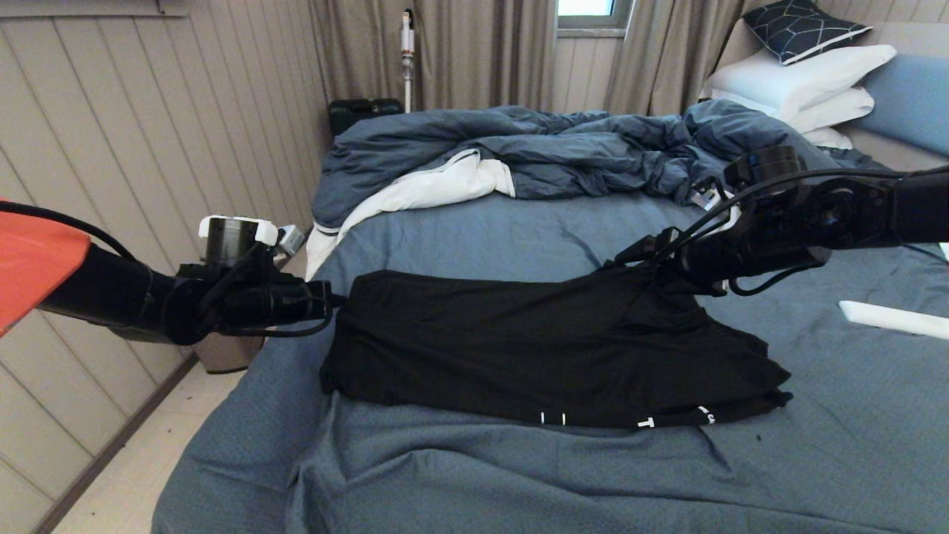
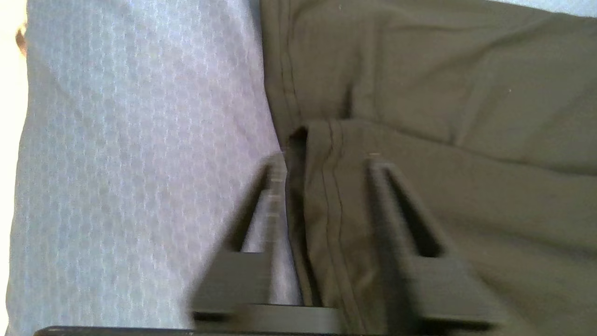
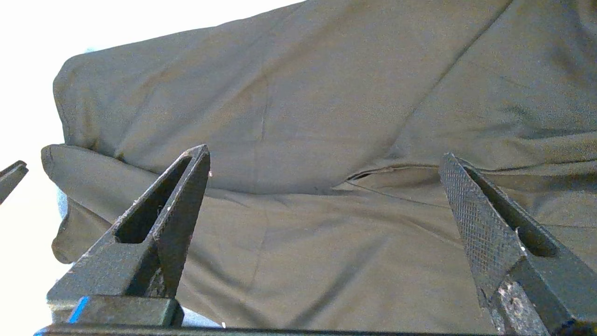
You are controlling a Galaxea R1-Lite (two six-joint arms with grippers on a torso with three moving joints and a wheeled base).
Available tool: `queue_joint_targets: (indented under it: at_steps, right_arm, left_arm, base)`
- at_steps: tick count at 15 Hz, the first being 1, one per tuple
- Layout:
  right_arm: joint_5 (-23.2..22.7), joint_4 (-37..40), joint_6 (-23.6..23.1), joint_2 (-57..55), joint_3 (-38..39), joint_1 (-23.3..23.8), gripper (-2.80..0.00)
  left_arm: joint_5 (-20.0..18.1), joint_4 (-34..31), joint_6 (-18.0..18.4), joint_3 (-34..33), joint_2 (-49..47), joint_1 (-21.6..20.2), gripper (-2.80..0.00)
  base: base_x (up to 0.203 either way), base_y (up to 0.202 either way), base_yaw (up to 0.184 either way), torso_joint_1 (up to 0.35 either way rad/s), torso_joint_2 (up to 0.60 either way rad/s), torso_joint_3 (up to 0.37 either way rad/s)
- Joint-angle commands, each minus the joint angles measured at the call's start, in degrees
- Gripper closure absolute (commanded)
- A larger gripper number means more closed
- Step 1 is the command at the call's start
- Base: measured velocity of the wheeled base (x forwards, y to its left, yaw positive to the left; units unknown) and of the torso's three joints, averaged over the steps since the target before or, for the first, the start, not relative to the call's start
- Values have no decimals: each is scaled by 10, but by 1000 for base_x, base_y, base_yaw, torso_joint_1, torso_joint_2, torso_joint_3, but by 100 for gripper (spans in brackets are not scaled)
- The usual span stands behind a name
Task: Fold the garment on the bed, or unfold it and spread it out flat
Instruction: Fold the black T-shirt
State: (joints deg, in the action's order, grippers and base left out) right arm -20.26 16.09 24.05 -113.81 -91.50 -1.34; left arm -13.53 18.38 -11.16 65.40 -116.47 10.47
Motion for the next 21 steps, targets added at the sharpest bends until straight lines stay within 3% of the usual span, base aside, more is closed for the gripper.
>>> queue_joint_targets:
  at_steps: [1, 5, 8, 10, 13, 14, 15, 18, 21]
  right_arm:
    - [-2, 1, 1, 1, 0, -1, -280]
    - [-1, 2, 1, 7, 0, 0, -280]
    - [2, 18, 5, 31, 1, 12, -280]
    - [3, 105, -3, 57, 4, 37, -280]
    - [-2, 158, -79, 83, 58, 100, -280]
    - [-2, 159, -102, 87, 75, 121, -280]
    - [-1, 160, -117, 96, 81, 133, 0]
    - [-1, 166, -162, 110, 106, 167, 0]
    - [1, 166, -171, 104, 114, 186, 0]
  left_arm:
    - [-2, -13, -7, 4, 13, 2, -280]
    - [-2, -37, -27, 6, 50, 5, -280]
    - [-2, -147, -48, 2, 96, 6, -280]
    - [-4, -246, -66, 1, 118, 6, -280]
    - [-24, -302, -94, 4, 132, 7, -280]
    - [-23, -307, -104, 7, 138, 7, 0]
    - [-20, -320, -109, 10, 142, 9, 0]
    - [-22, -331, -109, 16, 128, 30, 0]
    - [-22, -333, -113, 22, 95, 45, 0]
  base:
    - [0, 0, 0, 0, 0, 0]
    - [0, 0, 0, 0, 0, 0]
    - [0, 0, 0, 0, 0, 0]
    - [0, 0, 0, 0, 0, 0]
    - [0, 0, 0, 0, 0, 0]
    - [0, 0, 0, 0, 0, 0]
    - [0, 0, 0, 0, 0, 0]
    - [0, 0, 0, 0, 0, 0]
    - [0, 0, 0, 0, 0, 0]
